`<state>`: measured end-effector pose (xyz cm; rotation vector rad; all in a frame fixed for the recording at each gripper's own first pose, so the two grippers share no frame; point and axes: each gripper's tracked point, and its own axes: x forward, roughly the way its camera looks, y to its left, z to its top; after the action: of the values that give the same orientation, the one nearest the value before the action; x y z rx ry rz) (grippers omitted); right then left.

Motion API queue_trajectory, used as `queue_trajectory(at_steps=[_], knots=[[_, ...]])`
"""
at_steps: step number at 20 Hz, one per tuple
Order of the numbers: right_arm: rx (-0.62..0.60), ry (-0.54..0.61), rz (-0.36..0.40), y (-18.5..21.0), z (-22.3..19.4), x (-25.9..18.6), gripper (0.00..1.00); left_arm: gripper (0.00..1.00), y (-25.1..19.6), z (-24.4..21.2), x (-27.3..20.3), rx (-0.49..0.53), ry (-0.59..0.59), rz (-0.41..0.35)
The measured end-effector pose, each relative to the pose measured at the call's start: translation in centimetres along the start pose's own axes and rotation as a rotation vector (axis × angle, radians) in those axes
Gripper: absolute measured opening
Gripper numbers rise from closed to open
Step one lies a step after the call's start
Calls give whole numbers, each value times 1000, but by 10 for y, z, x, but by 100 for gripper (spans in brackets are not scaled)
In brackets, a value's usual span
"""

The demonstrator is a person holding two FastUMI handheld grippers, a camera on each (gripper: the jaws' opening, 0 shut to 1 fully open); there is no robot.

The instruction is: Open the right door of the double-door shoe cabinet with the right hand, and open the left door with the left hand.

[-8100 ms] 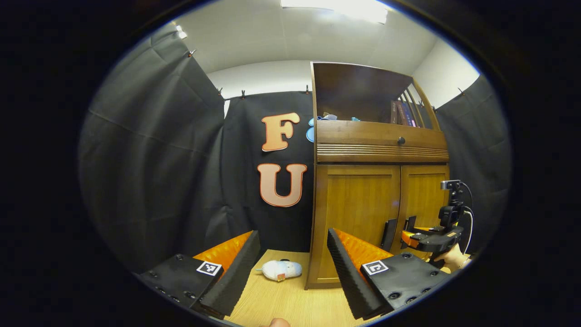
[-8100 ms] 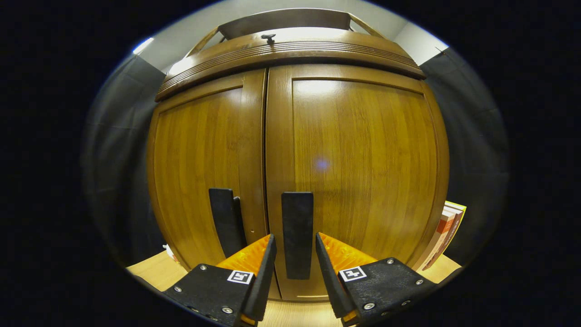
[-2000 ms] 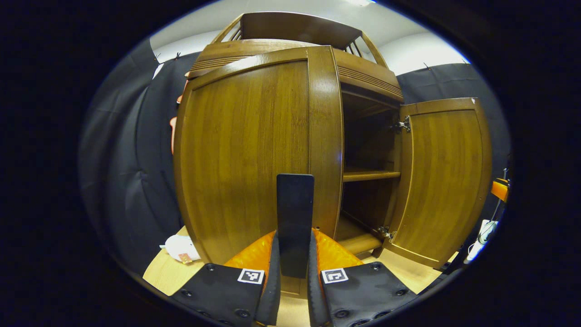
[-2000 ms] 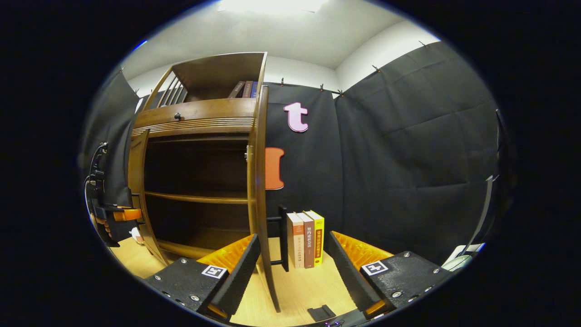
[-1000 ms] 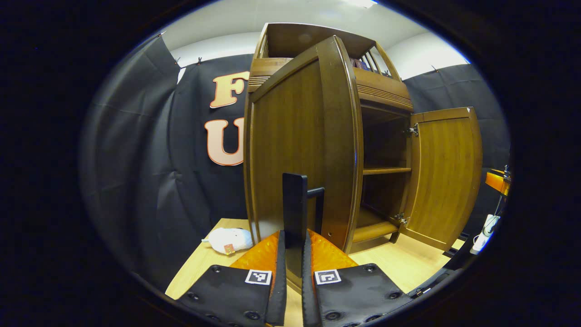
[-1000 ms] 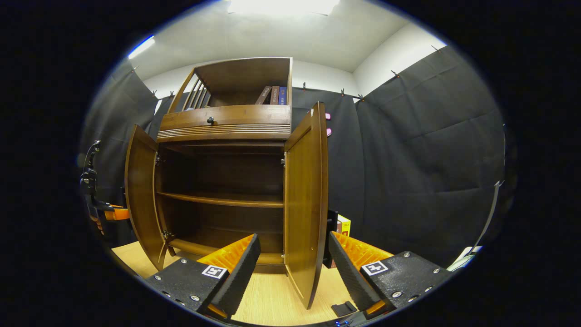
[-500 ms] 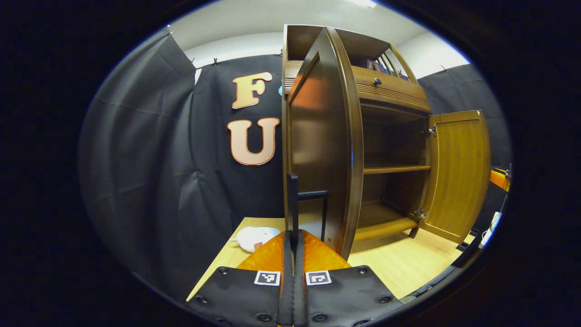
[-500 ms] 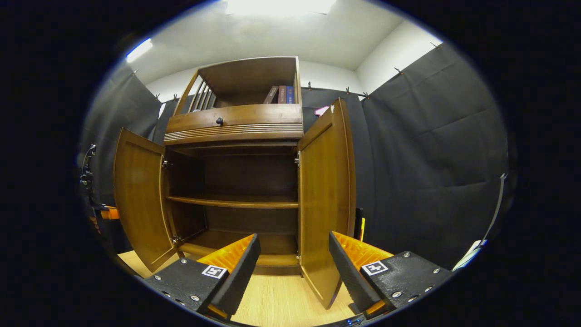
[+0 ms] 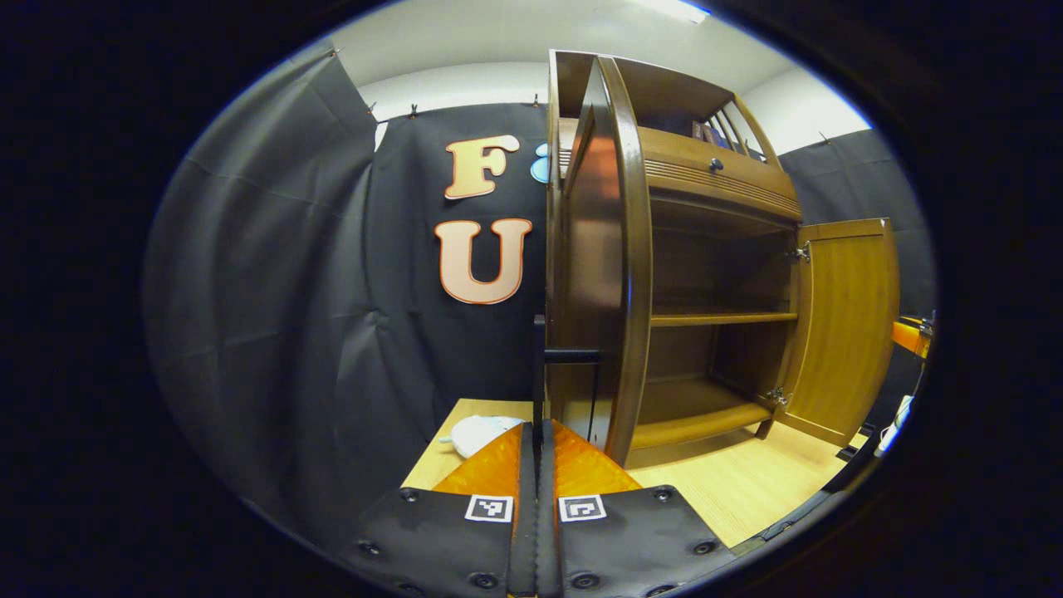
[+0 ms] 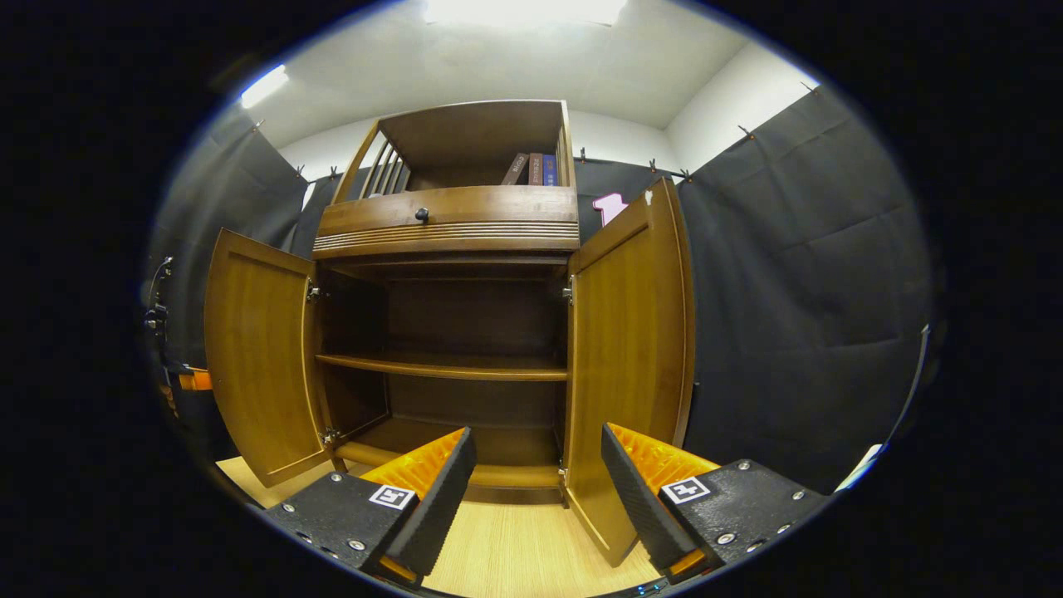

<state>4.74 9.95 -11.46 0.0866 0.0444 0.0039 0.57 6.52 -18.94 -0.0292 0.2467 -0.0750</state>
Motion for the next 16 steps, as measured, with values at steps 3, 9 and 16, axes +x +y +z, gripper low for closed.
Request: queue_trajectory(at_steps=[3,9,16], knots=[[-6,7,16,8,-3,2,92,6,15,2,-10,-18,-8,14],[0,20,30,9,-4,9,92,6,35,11,-52,-69,12,93],[-1,5,43,3,22,11,92,19,32,57,-86,-11,-43,197]])
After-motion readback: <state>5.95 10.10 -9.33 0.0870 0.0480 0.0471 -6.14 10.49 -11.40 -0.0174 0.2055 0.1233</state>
